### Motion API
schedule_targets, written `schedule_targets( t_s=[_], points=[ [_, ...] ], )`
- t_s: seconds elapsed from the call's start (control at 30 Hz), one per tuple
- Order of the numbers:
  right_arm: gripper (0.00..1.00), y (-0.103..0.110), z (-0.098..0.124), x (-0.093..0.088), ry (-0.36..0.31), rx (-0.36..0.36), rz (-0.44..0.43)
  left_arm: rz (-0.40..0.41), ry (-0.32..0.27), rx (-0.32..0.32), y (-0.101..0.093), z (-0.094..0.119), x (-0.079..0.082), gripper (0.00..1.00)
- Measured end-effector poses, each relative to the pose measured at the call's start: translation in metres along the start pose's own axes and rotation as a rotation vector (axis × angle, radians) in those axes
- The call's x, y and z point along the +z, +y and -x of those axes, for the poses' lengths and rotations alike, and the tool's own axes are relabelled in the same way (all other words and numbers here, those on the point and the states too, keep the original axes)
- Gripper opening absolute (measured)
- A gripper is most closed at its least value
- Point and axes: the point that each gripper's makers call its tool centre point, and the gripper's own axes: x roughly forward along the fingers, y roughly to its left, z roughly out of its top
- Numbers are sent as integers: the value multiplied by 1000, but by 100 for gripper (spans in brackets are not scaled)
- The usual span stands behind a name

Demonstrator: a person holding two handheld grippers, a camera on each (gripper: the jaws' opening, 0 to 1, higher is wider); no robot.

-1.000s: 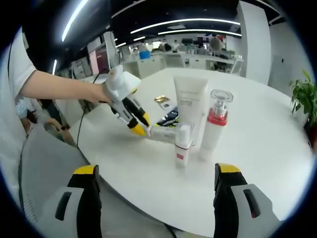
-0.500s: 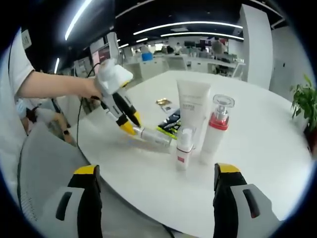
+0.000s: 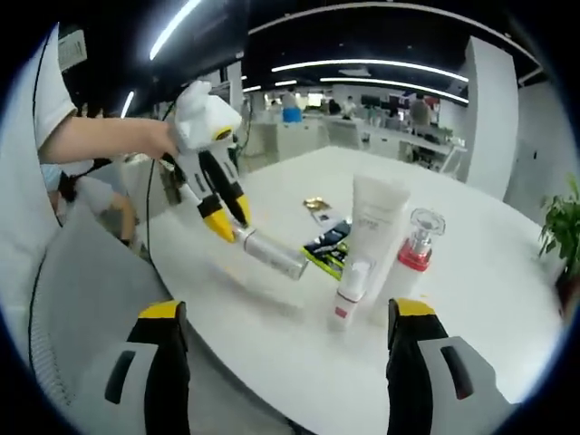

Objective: Arrange the skincare products in the storage area until every visible bottle or jar stands upright without overlapping.

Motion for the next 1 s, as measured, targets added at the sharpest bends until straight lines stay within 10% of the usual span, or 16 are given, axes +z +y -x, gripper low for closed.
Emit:
schedule_targets(
  t_s=[1.0],
  points=[
    [49,83,-23,16,53,332,317,-202,47,-131,-90,60,18,22]
  ],
)
